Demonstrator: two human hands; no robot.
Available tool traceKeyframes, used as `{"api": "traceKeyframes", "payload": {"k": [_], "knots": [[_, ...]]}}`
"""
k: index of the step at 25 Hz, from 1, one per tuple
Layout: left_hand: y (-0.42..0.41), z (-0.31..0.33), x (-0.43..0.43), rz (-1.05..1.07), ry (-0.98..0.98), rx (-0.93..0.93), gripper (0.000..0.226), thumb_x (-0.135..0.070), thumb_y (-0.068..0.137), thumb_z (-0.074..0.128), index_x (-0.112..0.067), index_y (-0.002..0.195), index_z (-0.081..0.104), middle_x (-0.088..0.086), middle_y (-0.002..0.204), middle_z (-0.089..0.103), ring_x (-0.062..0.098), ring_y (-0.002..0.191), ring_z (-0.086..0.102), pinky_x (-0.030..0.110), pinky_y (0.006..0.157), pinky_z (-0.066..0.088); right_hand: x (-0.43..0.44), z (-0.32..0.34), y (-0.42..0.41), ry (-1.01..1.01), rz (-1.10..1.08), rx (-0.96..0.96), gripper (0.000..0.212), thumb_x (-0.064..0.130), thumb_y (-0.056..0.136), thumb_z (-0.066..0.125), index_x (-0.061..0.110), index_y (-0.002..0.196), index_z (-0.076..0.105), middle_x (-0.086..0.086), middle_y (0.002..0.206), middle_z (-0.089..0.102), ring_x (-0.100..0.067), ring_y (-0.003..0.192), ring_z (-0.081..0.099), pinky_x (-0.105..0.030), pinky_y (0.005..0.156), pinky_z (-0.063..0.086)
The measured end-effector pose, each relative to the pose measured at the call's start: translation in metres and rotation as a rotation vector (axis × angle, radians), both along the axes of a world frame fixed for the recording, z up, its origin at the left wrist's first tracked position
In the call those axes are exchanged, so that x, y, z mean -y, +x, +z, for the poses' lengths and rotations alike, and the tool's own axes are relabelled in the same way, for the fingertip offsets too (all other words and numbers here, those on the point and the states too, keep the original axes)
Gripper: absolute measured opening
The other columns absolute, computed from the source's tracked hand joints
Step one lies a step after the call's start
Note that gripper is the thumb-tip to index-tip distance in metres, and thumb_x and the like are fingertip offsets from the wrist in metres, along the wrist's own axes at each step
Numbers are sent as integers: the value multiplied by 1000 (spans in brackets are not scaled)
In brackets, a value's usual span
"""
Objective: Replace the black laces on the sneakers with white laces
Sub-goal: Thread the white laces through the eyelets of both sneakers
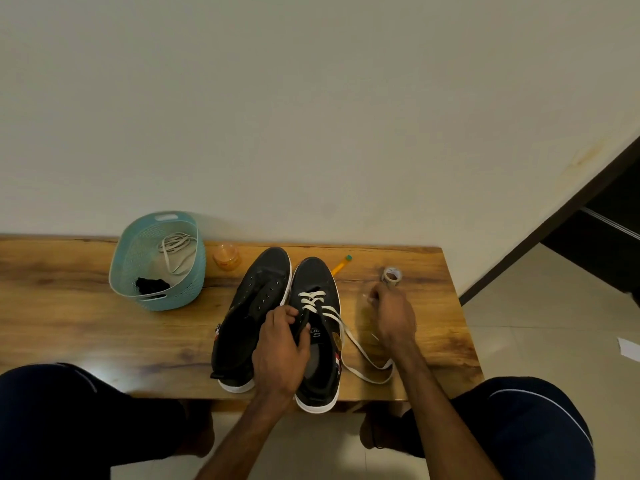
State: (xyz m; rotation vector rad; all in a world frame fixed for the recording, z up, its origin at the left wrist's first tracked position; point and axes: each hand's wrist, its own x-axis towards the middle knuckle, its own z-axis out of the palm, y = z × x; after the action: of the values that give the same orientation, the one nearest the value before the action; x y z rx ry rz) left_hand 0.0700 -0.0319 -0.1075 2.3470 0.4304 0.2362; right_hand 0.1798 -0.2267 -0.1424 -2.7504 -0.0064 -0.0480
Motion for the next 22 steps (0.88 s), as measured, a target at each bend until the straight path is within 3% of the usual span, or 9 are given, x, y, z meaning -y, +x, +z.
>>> {"api": "traceKeyframes", "payload": {"k": [3,6,9,14,16,18,22], "knots": [[2,1,0,-14,5,3,30,-31,90,66,-24,117,54,-11,109,56,5,100,56,24,77,50,-10,43,12,425,-27,257,5,16,95,62,16,99,65,4,91,65,-11,84,60,-31,73,52],[2,0,0,-21,9,-9,29,-32,90,65,-24,117,56,-10,109,56,7,100,56,28,78,53,-19,114,14,814,4,473,5,8,94,62,13,96,65,2,92,68,-14,90,63,-27,78,50],[3,2,1,-17,14,-34,29,-34,91,64,-25,117,55,-11,111,55,7,102,56,29,79,54,-21,161,6,1008,42,575,4,9,96,61,12,98,63,-2,95,69,-21,94,66,-31,81,52],[2,5,2,-22,28,-53,29,-34,92,63,-26,119,54,-11,113,56,6,104,56,27,79,52,-17,222,-15,1252,84,777,7,2,98,55,9,98,55,-4,82,65,-28,78,64,-38,66,50],[2,6,2,-27,43,-62,29,-35,92,62,-27,119,53,-12,114,55,5,106,55,27,79,52,-10,241,-18,1305,93,886,6,3,99,53,10,99,53,3,80,64,-25,75,64,-37,60,52],[3,7,2,-32,57,-69,30,-36,92,62,-28,120,53,-13,114,55,5,106,54,27,78,52,-5,238,-11,1249,76,870,4,6,99,53,11,100,53,-3,81,63,-24,75,65,-36,58,53],[1,9,4,-36,58,-76,28,-34,92,62,-27,118,53,-12,114,55,5,106,54,24,76,48,-7,138,13,894,-11,417,13,10,100,53,21,100,59,-5,77,64,-21,67,64,-37,57,55]]}}
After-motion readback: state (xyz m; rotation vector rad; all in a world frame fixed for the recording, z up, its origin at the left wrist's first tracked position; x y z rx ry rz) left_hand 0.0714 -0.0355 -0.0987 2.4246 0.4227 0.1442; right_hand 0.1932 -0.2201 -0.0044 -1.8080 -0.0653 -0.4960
